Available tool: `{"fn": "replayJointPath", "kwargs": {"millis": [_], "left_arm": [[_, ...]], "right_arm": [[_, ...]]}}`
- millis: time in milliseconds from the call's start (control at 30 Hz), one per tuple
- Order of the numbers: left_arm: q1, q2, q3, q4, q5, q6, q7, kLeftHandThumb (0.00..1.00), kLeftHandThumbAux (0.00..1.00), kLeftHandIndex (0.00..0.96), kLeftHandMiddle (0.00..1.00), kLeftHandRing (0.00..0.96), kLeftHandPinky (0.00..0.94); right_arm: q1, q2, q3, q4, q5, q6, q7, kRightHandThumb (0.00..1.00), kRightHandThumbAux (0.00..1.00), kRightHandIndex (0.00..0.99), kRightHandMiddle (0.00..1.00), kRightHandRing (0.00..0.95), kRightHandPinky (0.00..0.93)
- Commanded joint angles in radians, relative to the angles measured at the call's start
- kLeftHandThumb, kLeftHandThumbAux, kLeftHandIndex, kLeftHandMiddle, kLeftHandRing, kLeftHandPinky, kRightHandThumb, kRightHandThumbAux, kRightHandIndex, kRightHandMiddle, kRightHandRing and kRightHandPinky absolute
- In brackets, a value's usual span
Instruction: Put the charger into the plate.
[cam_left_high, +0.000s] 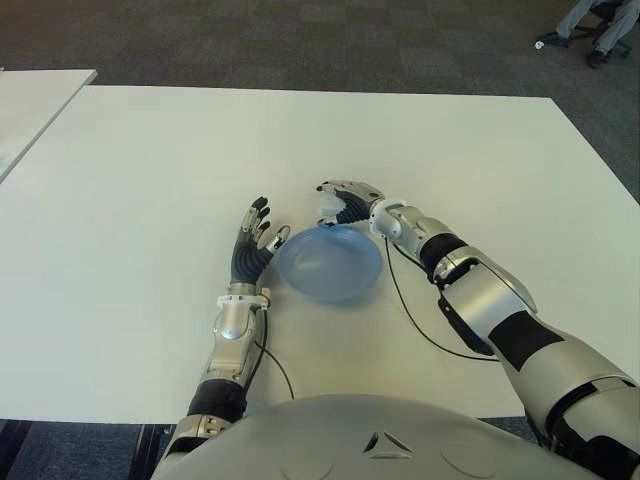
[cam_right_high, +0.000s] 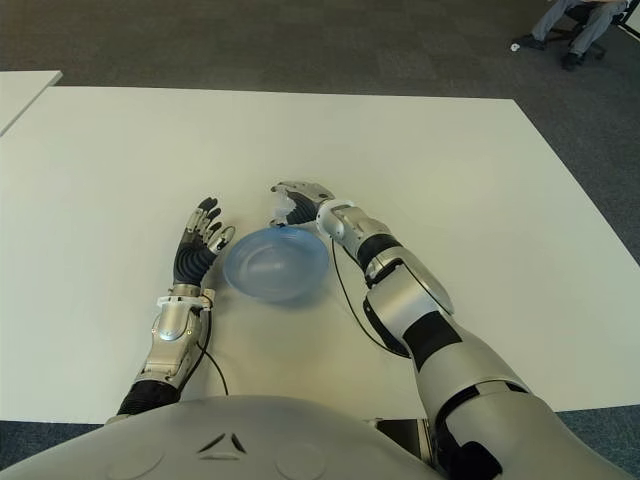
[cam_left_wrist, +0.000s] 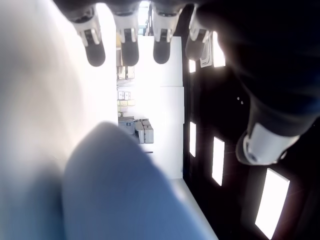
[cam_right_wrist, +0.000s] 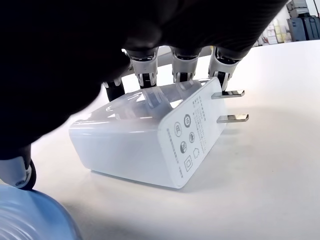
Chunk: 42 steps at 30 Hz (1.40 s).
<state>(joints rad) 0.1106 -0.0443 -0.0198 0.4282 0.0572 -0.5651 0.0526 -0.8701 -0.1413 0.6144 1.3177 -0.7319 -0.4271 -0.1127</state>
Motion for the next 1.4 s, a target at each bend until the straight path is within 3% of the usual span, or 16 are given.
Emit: {"fn": "replayJointPath", "kwargs": {"millis": [33, 1400], "left_arm": [[0.029, 0.006, 0.001, 0.009, -0.007, 0.029, -0.012, 0.000, 0.626, 0.008, 0.095, 0.103, 0.124], [0.028, 0.030, 0.011, 0.022, -0.020, 0.043, -0.027, 0.000, 0.592, 0.012, 0.128, 0.131, 0.146]], "right_arm": [[0.033, -0.015, -0.007, 0.014, 0.006, 0.019, 0.002, 0.378, 0.481, 0.003, 0.061, 0.096, 0.169], [0.024, -0.032, -0.021, 0.022, 0.002, 0.035, -0.026, 0.393, 0.517, 0.007, 0.087, 0.117, 0.182]]}}
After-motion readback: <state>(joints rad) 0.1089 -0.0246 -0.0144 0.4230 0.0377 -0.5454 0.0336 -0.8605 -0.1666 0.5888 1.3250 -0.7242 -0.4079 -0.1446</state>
